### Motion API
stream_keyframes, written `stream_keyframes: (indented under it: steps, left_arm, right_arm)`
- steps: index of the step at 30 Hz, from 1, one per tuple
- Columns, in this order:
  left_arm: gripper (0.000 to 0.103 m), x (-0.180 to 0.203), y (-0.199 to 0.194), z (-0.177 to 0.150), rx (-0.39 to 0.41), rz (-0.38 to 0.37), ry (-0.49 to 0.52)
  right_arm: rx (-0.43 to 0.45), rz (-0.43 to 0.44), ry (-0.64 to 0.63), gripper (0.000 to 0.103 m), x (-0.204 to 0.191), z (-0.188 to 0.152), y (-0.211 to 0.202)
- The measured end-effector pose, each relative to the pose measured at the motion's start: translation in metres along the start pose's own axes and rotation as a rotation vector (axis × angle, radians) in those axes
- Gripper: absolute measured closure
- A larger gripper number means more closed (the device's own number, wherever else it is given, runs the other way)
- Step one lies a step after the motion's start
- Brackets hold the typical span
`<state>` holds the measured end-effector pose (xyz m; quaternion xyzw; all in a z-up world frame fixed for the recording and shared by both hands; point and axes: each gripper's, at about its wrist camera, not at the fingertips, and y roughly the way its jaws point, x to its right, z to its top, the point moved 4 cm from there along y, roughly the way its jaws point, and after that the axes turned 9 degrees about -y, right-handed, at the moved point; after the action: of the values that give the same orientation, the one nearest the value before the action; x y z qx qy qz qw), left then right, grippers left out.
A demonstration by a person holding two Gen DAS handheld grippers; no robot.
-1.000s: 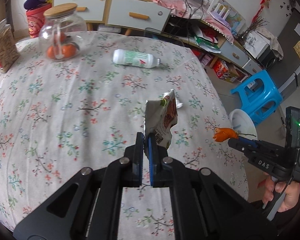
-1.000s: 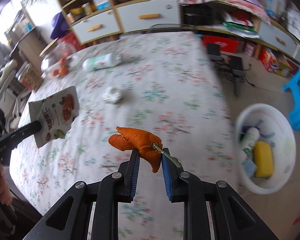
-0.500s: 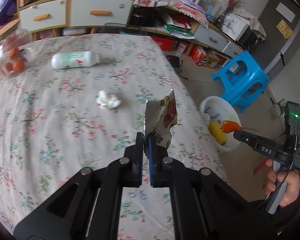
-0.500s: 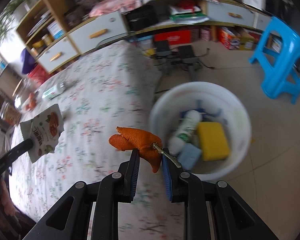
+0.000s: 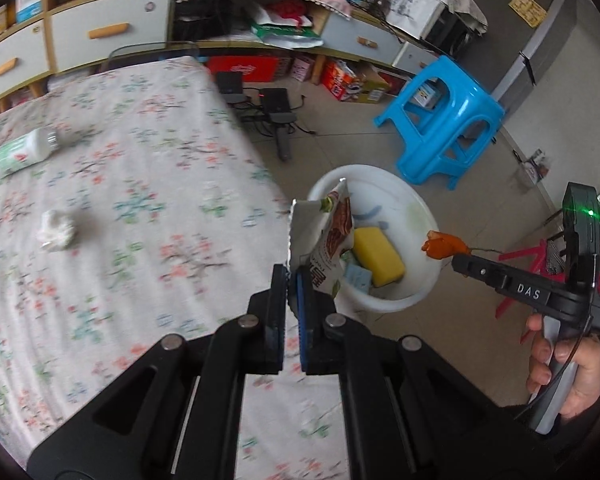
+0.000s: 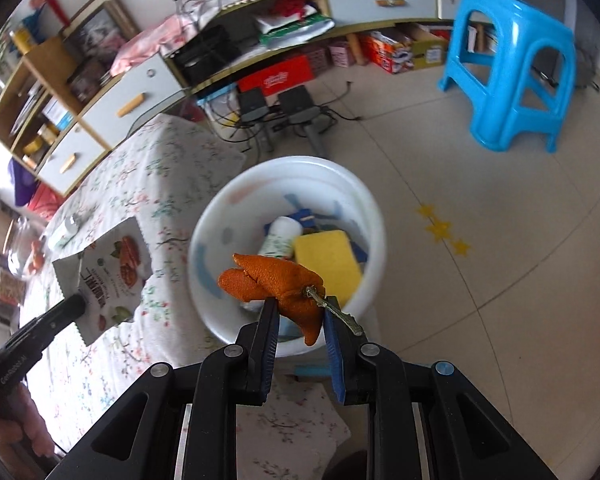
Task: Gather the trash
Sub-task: 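Carry the pouch and orange toy over the bin and release both grippers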
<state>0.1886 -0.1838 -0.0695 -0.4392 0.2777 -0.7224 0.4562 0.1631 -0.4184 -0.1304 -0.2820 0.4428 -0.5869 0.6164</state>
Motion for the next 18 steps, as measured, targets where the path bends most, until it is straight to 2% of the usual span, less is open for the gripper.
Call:
stream_keyframes:
  steps: [6, 8, 10, 12, 18]
  left_arm:
    - [0.097, 0.026, 0.018, 0.003, 0.005, -0.023, 0.027]
    - [0.087, 0.030, 0.020, 0.005, 0.021, -0.023, 0.038]
    - [0.054, 0.032, 0.019, 0.005, 0.039, -0.022, 0.045]
    - [0.047, 0.032, 0.015, 0.006, 0.064, -0.007, 0.057]
    - [0.036, 0.013, 0.006, 0.004, 0.056, 0.039, 0.059]
  right_arm:
    - [0.005, -0.006, 0.026, 0.080, 0.012, -0.002, -0.003]
    - [0.004, -0.007, 0.031, 0.080, 0.014, -0.002, -0.003]
    - [0.005, -0.007, 0.035, 0.080, 0.014, -0.002, -0.003]
    - [0.006, -0.007, 0.035, 0.080, 0.013, -0.001, -0.003]
    - [0.002, -0.015, 0.027, 0.080, 0.009, 0.002, 0.001]
